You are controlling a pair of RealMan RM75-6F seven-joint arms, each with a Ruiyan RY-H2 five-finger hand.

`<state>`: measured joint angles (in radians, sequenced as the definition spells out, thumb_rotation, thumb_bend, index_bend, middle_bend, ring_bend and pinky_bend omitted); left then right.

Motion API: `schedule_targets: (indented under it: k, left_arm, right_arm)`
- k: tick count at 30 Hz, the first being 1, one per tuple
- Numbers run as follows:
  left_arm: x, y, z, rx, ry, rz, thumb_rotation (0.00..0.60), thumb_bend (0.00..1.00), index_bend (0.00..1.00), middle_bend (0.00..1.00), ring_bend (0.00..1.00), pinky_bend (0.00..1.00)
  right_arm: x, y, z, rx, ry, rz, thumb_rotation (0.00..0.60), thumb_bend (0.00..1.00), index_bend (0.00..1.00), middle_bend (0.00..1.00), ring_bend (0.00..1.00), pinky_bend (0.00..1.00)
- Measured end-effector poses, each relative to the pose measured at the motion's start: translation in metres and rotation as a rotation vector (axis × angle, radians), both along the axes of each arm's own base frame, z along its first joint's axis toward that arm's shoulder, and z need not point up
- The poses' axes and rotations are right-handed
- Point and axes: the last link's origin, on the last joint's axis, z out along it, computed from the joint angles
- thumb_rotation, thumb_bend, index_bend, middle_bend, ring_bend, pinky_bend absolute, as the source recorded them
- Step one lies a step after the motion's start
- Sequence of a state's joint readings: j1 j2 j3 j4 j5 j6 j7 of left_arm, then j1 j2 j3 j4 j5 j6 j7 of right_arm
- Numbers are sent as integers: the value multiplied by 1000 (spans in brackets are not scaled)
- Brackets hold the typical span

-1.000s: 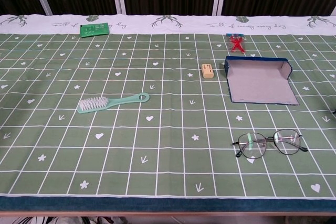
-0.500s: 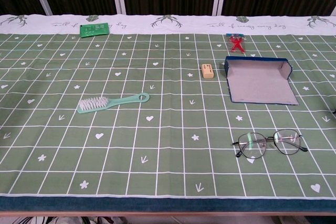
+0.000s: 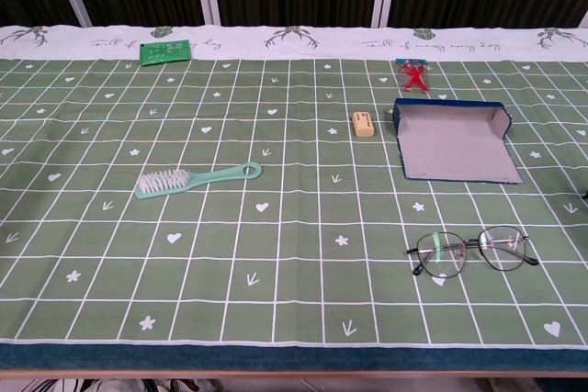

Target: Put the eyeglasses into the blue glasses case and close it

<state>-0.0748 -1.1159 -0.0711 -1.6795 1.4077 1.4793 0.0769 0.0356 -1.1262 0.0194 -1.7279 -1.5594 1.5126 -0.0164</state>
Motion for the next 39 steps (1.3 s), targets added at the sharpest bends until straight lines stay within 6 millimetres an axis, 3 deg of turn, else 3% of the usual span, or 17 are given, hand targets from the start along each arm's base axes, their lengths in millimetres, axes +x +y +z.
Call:
schedule_targets:
  k: [5, 12, 21, 27, 32, 39]
  left_arm:
    - [0, 0, -1, -5, 3, 0, 600, 357, 19, 0, 0, 0]
    - [0, 1, 1, -6, -1, 0, 600, 356, 19, 0, 0, 0]
    - [-1, 1, 2, -5, 7, 1, 600, 357, 19, 0, 0, 0]
    - [-2, 2, 2, -8, 8, 6, 600, 357, 19, 0, 0, 0]
    - [-2, 2, 2, -10, 12, 9, 600, 357, 19, 0, 0, 0]
    - [-2, 3, 2, -11, 15, 11, 600, 357, 19, 0, 0, 0]
  right_arm:
    - [4, -11, -7, 62, 24, 0, 600, 145, 212, 6, 41, 137]
    - [25, -43, -35, 190, 108, 60, 600, 169, 240, 17, 42, 137]
    - [50, -69, -70, 284, 147, 95, 600, 193, 298, 17, 43, 137]
    - [68, -82, -91, 325, 153, 117, 600, 211, 346, 16, 43, 137]
    - [78, -87, -105, 344, 155, 121, 600, 302, 386, 17, 43, 137]
    - [89, -92, -119, 365, 175, 124, 600, 303, 434, 15, 42, 137]
